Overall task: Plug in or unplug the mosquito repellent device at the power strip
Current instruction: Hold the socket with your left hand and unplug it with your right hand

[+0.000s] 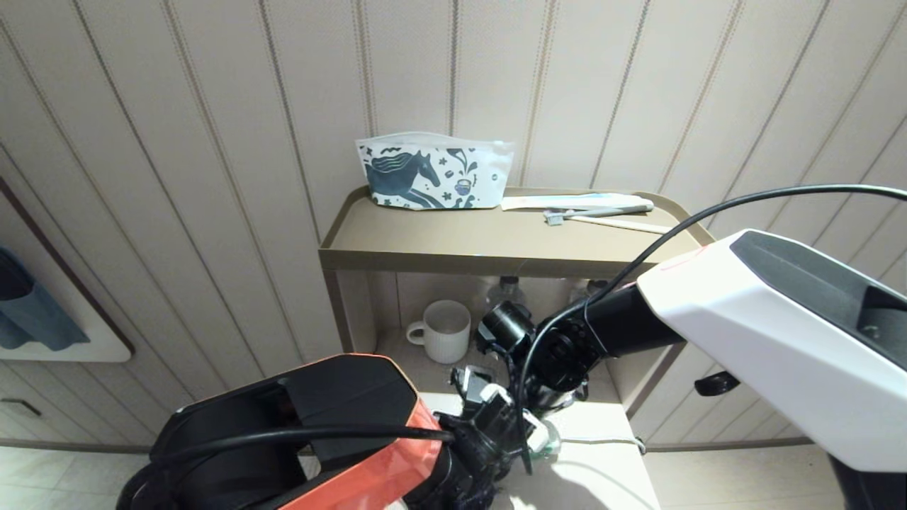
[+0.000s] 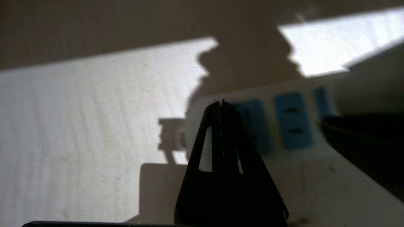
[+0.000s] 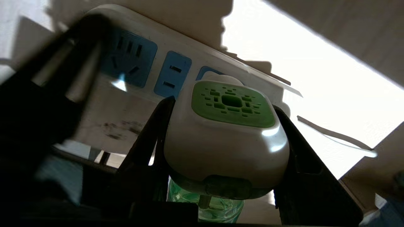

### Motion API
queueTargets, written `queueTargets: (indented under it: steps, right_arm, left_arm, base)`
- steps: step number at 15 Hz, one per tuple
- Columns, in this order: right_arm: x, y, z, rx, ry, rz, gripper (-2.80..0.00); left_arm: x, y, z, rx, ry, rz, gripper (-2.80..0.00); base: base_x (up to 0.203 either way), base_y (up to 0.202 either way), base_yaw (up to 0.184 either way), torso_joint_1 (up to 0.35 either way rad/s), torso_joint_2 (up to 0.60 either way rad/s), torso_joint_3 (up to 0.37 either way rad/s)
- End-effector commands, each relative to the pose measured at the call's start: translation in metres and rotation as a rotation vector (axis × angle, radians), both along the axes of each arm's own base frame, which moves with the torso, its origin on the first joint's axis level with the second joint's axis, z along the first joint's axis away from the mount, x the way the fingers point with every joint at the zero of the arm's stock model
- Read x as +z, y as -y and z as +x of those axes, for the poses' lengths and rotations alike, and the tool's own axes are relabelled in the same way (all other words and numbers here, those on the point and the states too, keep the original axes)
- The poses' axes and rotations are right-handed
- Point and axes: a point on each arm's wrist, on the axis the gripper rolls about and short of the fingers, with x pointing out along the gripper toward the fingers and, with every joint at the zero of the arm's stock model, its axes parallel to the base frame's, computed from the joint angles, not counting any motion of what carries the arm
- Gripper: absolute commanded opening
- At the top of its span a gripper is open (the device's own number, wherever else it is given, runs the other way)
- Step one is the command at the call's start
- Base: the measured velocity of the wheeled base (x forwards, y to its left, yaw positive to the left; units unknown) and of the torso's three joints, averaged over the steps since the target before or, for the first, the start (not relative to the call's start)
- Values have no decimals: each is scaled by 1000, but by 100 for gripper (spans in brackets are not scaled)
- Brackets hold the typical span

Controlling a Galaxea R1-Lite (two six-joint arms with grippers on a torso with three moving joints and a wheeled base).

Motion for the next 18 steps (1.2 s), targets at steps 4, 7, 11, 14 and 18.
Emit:
queueTargets:
  steps: [4, 7, 11, 14, 18]
  right_arm:
    - [-2, -1, 0, 2, -4, -3, -280]
    - [-2, -1, 0, 2, -7, -2, -280]
    - [-2, -3, 2, -13, 1, 8, -280]
    - [-6, -7, 8, -18, 6, 12, -280]
    - [-3, -5, 15, -32, 20, 22, -280]
  left_arm:
    - [0, -4, 22, 106, 61, 18, -280]
    - [0, -4, 22, 106, 60, 20, -280]
    - [0, -3, 22, 106, 61, 16, -280]
    - [7, -5, 21, 110, 69, 0, -280]
    - [3, -10, 17, 110, 53, 20, -280]
  base:
    - [0, 0, 0, 0, 0, 0]
    - [0, 0, 0, 0, 0, 0]
    - [0, 0, 0, 0, 0, 0]
    - [0, 0, 0, 0, 0, 0]
    - [0, 0, 0, 0, 0, 0]
